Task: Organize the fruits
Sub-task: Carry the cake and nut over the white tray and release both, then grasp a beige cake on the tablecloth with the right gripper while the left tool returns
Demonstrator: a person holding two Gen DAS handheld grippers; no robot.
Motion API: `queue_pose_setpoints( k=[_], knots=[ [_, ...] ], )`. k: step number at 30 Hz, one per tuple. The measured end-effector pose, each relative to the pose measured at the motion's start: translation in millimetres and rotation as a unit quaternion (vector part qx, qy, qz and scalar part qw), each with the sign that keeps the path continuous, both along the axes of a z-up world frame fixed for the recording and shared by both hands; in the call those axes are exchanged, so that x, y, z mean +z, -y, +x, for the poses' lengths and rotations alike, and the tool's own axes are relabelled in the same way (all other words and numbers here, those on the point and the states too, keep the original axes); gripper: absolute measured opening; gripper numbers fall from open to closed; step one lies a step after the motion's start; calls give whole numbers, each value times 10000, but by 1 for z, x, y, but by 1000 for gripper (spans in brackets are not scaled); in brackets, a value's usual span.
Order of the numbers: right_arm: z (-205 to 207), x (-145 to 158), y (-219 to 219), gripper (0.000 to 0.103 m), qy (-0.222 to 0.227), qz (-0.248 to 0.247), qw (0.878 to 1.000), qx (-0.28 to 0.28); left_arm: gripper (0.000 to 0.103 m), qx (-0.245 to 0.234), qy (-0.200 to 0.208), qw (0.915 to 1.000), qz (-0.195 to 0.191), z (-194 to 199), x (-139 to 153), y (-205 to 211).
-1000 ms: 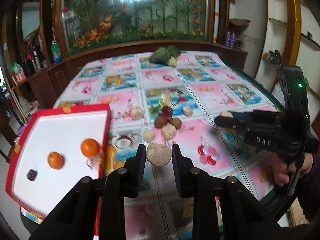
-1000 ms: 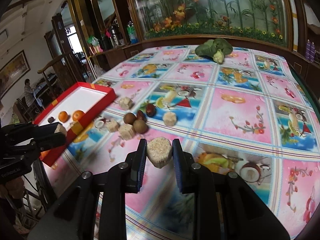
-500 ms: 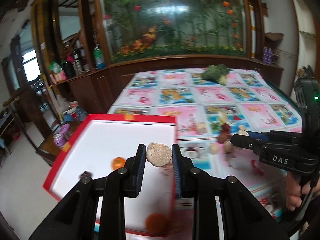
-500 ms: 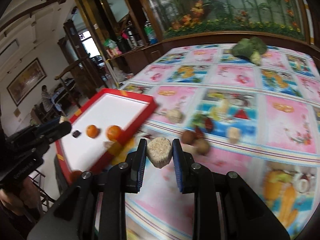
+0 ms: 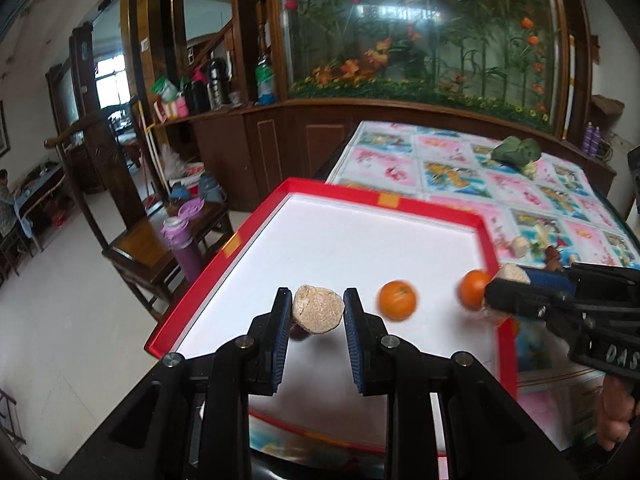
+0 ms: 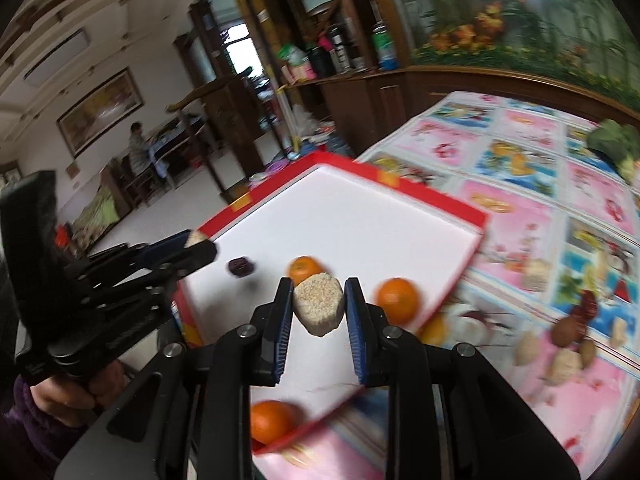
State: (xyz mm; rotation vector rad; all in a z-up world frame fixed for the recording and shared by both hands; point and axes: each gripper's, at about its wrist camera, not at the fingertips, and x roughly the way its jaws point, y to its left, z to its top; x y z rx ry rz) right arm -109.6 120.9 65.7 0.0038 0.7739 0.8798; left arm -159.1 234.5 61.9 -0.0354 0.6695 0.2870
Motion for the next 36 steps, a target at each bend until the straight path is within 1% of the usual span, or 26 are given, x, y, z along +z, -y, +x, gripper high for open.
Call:
queue_pose_setpoints(
  k=[3, 9, 11, 13, 15, 16, 18, 19, 20, 21, 22, 24, 25, 28, 29, 32, 34, 36],
  knots=[
    [-5, -12, -21, 28, -76, -169, 9996, 193, 25, -59, -69, 9999, -74, 0, -7, -4],
    [-4, -35, -40, 28, -306, -514, 9978, 301, 25, -390, -401, 9984, -34, 8, -25, 8],
    [-2, -39, -41, 28, -343, -620, 9970, 302, 26, -358, -542, 9979, -2, 13, -32, 8],
    [1, -43, -42, 29, -479, -750, 9956, 291, 26, -294, -672, 9973, -17, 15, -37, 6],
    [0, -43, -43, 29, -433, -834, 9951, 309, 26, -217, -819, 9964, 3, 17, -41, 5],
    [-1, -43, -44, 31, -451, -872, 9945, 359, 28, -208, -839, 9963, 6, 18, -41, 6],
    [0, -41, -43, 33, -460, -949, 9938, 342, 40, -141, -874, 9961, 9, 16, -40, 6],
    [0, -40, -40, 34, -438, -927, 9942, 340, 51, -96, -834, 9965, 3, 14, -36, 5],
    [0, -36, -35, 34, -395, -824, 9952, 345, 57, -69, -778, 9969, 18, 12, -33, 6],
    [-1, -31, -28, 36, -327, -672, 9966, 350, 60, -59, -752, 9971, 37, 12, -31, 7],
    [-2, -26, -22, 41, -263, -587, 9973, 348, 63, -55, -725, 9973, 63, 11, -27, 9],
    [-4, -14, 2, 49, -8, -349, 9992, 218, 63, -109, -646, 9978, 99, 10, -19, 17],
    [-4, -11, 10, 51, 72, -277, 9995, 154, 64, -164, -613, 9979, 113, 10, -15, 21],
    [-1, -3, 50, 52, 235, -138, 9996, -93, 71, -471, -492, 9975, 193, 10, -3, 43],
    [0, -3, 64, 52, 236, -133, 9994, -205, 73, -662, -440, 9966, 233, 10, 2, 54],
    [5, -13, 110, 52, 70, -334, 9980, -528, 75, -982, -372, 9939, 342, 10, 9, 79],
    [7, -23, 128, 52, -78, -461, 9966, -673, 76, -1233, -374, 9910, 368, 13, 11, 98],
    [15, -33, 143, 52, -304, -640, 9943, -798, 76, -1384, -411, 9889, 365, 16, 11, 111]
  ],
)
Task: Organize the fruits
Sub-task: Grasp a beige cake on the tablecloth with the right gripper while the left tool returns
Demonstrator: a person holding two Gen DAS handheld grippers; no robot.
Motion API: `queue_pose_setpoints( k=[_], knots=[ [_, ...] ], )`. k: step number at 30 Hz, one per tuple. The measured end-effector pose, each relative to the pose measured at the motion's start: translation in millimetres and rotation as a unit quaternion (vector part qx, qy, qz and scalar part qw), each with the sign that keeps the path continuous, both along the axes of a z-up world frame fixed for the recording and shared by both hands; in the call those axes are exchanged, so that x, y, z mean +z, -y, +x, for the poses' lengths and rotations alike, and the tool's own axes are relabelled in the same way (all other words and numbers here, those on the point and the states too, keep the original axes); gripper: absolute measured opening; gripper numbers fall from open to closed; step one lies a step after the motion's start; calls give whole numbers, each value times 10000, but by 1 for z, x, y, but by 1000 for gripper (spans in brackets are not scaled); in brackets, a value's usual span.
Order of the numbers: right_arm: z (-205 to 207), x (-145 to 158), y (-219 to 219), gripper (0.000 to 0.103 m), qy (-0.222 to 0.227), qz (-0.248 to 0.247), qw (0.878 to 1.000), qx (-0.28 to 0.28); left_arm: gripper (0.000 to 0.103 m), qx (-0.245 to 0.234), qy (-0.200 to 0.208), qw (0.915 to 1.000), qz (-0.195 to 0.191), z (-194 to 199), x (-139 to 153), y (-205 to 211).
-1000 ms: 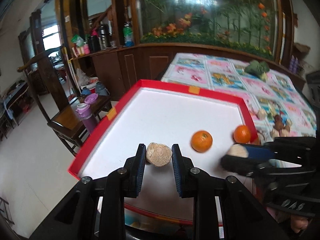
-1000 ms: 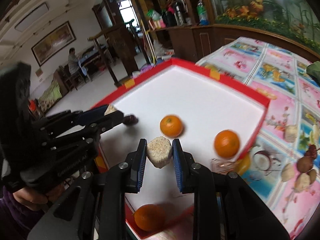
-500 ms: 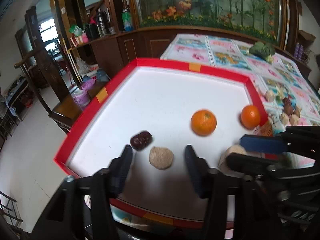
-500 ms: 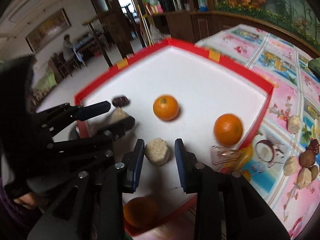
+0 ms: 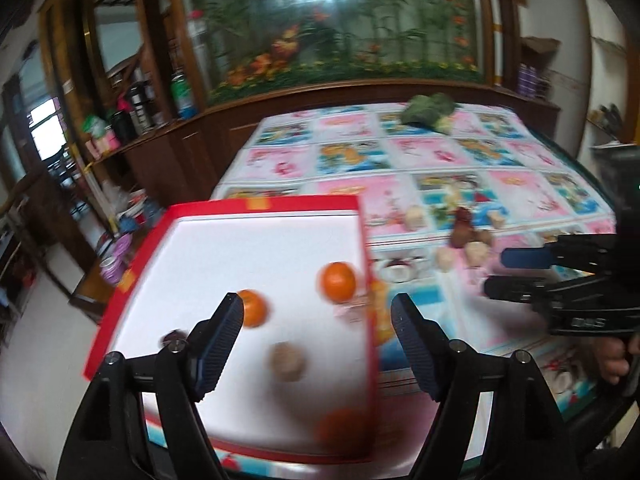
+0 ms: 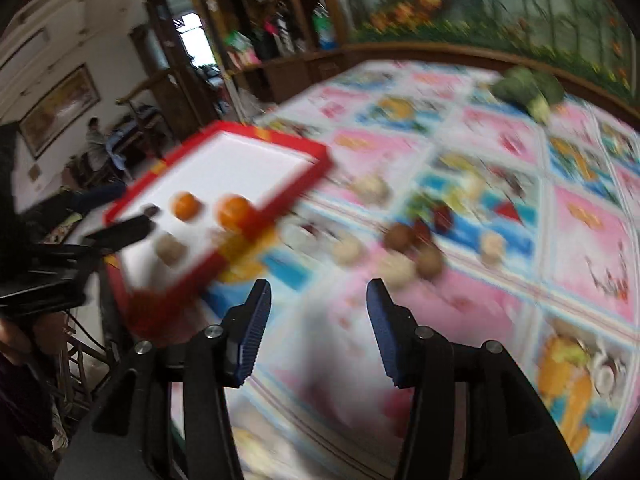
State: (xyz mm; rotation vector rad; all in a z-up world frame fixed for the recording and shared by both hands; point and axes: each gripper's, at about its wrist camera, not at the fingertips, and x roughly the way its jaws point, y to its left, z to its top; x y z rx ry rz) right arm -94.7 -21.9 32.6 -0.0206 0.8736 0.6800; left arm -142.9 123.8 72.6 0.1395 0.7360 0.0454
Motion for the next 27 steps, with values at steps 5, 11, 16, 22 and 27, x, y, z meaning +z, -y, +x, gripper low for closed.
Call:
queue_pose_setpoints(
  k=[5, 11, 16, 22, 27],
  knots=[
    [16, -13, 7, 52, -147, -297, 9991, -255, 76, -245, -141, 9996, -28, 4, -1, 21],
    [37, -18, -9, 46, -16, -597, 9978, -292, 76, -344, -219, 9990, -162, 1, 3, 26],
    [44, -20, -11, 30, 202, -869, 9958, -205, 76, -364, -303, 9987, -191, 8, 3, 34],
    [41, -15, 9, 30, -11, -672, 9976, -154, 76, -602, -454, 9972, -1, 23, -2, 60],
    [47, 7, 56, 30, -44, -9, 9984, -561, 76, -792, -701, 9943, 118, 46, -15, 84]
  ],
)
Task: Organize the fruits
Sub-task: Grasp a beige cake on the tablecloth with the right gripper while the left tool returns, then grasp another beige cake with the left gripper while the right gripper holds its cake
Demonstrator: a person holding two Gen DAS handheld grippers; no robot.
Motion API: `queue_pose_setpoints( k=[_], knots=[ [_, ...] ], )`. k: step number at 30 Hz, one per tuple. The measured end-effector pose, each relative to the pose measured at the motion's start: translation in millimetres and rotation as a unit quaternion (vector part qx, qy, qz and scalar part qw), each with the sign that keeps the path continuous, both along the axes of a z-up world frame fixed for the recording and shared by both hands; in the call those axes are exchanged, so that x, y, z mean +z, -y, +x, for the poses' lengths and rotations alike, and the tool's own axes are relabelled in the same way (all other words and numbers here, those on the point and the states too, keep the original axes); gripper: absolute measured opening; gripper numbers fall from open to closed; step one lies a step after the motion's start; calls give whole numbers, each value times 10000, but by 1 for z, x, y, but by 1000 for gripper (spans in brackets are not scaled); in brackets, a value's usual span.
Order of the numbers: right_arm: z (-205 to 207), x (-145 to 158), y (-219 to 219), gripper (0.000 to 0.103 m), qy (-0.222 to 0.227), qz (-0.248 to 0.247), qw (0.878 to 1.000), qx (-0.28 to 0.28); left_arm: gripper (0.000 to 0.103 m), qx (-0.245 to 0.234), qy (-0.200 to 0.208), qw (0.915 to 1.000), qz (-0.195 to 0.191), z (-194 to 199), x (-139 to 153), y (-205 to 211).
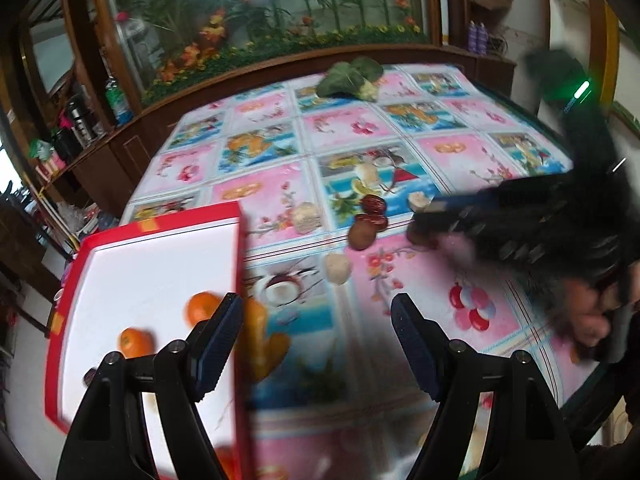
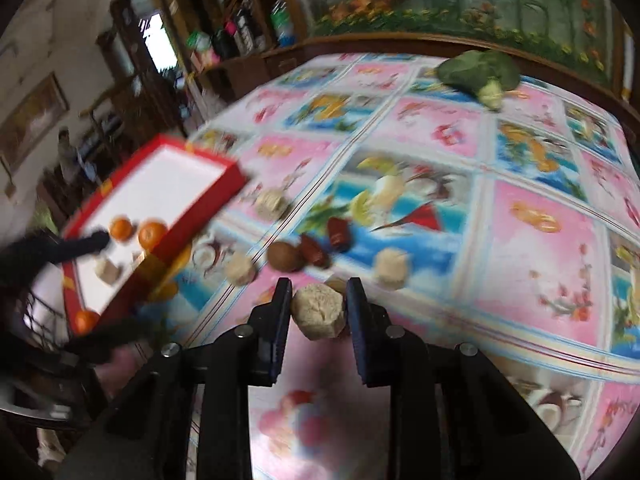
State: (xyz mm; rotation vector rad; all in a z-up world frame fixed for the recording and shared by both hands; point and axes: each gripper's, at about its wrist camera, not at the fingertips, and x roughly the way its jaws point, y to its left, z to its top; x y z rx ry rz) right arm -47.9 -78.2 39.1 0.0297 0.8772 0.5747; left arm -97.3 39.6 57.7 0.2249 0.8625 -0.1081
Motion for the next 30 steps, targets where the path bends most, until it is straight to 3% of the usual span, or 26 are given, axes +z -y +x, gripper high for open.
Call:
queue_pose_setpoints(
  k=[4, 8, 12, 18, 25, 30],
  knots=[
    [8, 6, 28, 30, -128, 365, 9985, -385, 74, -107, -236, 9996, 96, 24, -15, 11],
    [15, 7, 46, 30, -363, 626, 9948, -714, 56, -55, -498, 9987, 50, 47, -29, 11],
    [17, 11, 57, 30, -401, 860, 9912, -920, 49, -11, -642, 9979, -15, 59, -37, 9],
    [18, 9, 60, 30, -510, 912, 9900, -951, 42, -43, -747, 9970, -195, 63, -43, 9],
    [15, 9, 54, 30, -461, 833, 9916, -879, 22, -150, -703, 9967, -373, 62, -44, 13],
    [15, 10, 53, 30, -436, 842, 9914, -903, 22, -32, -614, 9970, -477, 56, -42, 14]
  ],
)
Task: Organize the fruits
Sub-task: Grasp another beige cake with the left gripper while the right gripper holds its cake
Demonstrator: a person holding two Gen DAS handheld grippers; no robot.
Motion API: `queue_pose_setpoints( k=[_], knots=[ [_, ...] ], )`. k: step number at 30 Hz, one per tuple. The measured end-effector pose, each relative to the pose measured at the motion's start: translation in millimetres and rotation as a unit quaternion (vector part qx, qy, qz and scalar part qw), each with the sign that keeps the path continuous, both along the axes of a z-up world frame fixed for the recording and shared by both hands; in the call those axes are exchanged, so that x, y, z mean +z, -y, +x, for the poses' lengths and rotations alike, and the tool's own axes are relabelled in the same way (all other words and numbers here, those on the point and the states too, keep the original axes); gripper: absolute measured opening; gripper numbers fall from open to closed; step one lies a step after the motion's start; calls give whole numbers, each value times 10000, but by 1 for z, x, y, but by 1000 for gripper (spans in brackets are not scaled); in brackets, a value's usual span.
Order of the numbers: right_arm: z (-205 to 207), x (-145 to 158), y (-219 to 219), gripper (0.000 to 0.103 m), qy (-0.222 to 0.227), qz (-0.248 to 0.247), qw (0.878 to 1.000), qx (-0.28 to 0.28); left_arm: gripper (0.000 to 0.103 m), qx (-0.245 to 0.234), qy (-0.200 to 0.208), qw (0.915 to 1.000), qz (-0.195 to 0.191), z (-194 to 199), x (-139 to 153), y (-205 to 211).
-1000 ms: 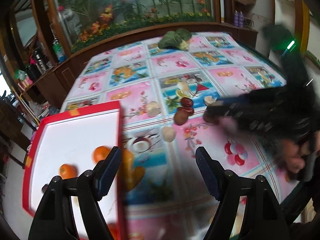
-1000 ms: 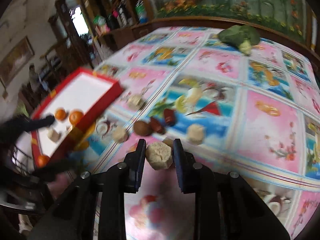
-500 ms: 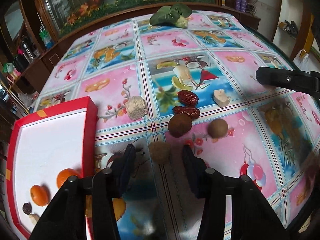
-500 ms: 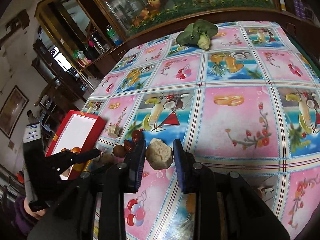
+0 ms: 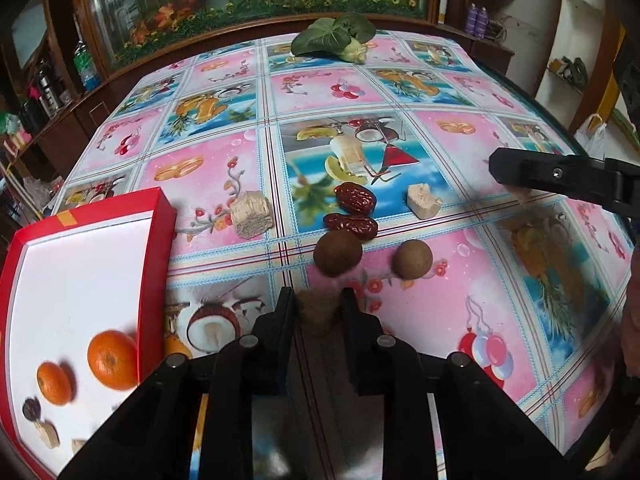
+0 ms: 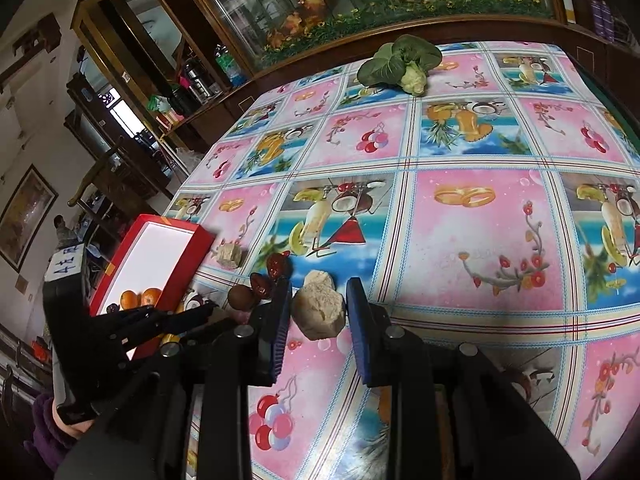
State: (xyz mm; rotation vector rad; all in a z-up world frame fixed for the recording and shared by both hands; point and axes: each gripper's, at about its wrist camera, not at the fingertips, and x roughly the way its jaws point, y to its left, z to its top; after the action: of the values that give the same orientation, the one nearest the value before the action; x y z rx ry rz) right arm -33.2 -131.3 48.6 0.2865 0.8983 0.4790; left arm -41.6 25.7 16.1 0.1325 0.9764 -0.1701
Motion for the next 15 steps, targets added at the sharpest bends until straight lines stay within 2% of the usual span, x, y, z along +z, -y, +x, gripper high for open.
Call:
queue_pose_setpoints(
  k=[5, 10, 15],
  knots=[
    [-8, 3, -11, 30, 272, -68, 9994, 182, 22, 162, 535, 9983, 165, -19, 23, 8],
    [-22, 5, -31, 30, 640, -236, 9967, 437, 22, 368, 1171, 9916, 402, -38, 54, 10],
    [-31, 7, -40, 30, 905, -336, 9939, 539, 22, 536, 1442, 9869, 480, -48, 69, 5]
  ],
)
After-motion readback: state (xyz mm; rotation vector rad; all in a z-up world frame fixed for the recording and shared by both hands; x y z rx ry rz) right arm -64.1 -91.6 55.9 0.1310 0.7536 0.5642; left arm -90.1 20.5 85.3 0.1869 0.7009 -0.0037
